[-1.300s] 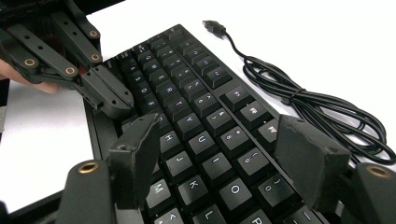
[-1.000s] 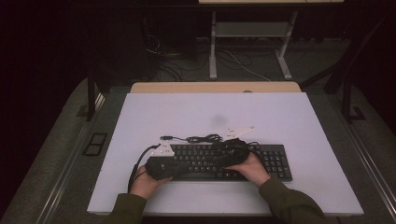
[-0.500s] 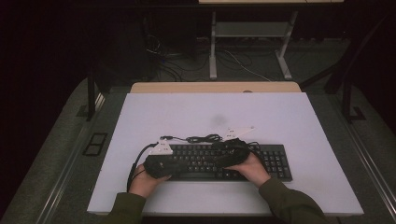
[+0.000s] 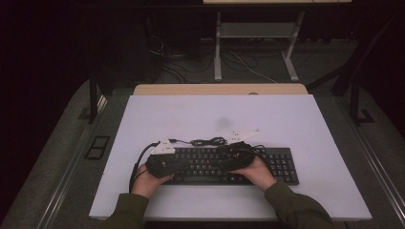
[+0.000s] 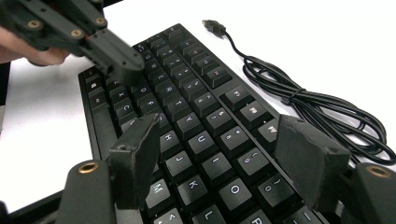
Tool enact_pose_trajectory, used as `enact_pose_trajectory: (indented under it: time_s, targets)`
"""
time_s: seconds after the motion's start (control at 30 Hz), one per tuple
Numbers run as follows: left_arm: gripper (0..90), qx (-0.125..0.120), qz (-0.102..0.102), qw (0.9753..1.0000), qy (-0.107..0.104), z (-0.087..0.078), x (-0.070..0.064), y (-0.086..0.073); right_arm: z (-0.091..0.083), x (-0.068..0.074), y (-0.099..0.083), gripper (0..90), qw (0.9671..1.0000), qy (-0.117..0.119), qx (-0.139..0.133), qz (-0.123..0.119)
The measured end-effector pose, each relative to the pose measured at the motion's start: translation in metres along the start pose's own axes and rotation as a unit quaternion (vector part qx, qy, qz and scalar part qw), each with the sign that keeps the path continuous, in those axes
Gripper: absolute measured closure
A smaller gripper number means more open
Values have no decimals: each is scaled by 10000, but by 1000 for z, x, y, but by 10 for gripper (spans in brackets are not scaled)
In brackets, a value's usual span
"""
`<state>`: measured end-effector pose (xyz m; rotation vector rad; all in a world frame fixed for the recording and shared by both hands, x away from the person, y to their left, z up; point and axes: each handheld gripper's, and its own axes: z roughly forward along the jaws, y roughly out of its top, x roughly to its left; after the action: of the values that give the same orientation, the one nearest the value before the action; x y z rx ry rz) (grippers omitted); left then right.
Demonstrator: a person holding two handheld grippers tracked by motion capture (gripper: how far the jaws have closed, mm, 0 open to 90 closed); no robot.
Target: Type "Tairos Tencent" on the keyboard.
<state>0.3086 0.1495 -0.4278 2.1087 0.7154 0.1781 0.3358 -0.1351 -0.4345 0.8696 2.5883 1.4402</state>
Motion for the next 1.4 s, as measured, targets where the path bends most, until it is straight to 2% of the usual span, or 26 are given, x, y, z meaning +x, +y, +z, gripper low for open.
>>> enact_pose_trajectory:
  time_s: [0.4, 1.4]
  targets:
    - [888, -37, -112, 9998, 162, 3, 14, 0, 2, 1, 0, 307, 10000, 9, 5, -28]
    - [888, 87, -108, 9999, 84, 14, 14, -3, 3, 0, -1, 308, 10000, 8, 18, -5]
